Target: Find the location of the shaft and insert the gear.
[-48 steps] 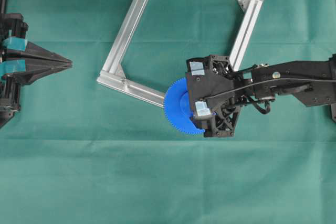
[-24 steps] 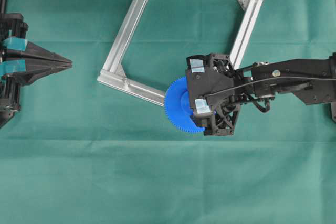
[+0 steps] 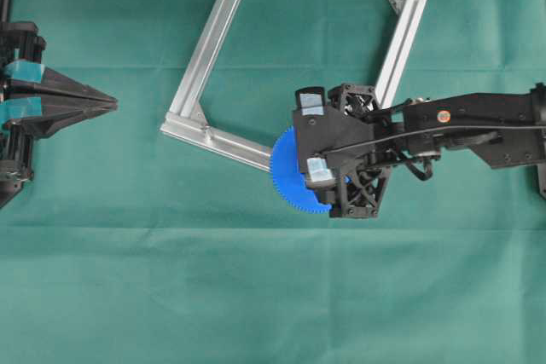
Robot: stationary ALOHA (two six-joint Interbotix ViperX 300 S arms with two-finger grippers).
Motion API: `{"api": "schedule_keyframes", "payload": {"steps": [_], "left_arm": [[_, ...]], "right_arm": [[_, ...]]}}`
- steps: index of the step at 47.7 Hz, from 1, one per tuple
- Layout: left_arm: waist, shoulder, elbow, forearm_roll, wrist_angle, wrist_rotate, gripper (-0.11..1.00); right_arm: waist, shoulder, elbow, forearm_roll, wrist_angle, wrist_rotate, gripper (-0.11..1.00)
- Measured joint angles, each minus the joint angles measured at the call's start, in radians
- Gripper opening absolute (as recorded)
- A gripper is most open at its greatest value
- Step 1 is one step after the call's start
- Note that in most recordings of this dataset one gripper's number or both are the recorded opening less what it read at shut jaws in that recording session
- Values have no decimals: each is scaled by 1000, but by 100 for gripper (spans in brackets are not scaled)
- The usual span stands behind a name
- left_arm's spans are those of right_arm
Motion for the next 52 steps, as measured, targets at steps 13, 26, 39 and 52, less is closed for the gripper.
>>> {"api": "schedule_keyframes", "payload": {"steps": [13,26,39,52], "left_arm": [[0,0,2,-2,0,0,1],[0,0,0,-2,0,0,1],[0,0,0,-2,9,0,1],[0,0,0,-2,9,0,1]], "right_arm": [[2,12,-12,0,12,2,69],[0,23,-17,0,12,2,69],[0,32,-17,-2,3,2,69],[0,61,-17,0,-12,2,69]]}}
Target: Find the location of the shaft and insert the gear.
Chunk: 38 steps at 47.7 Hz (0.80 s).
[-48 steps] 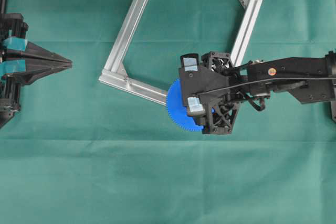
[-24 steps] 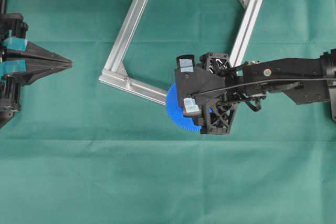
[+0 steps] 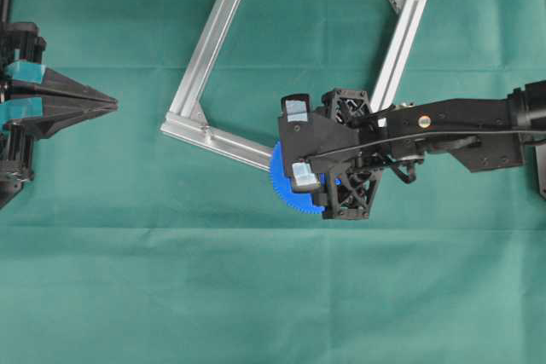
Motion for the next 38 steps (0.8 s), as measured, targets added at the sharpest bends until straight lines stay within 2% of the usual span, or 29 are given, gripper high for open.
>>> {"api": "schedule_keyframes", "payload": {"steps": [38], "left_arm": [[0,0,0,2,2,0,1]], "right_arm": [[-3,29,41,9,-69,0,69]]}}
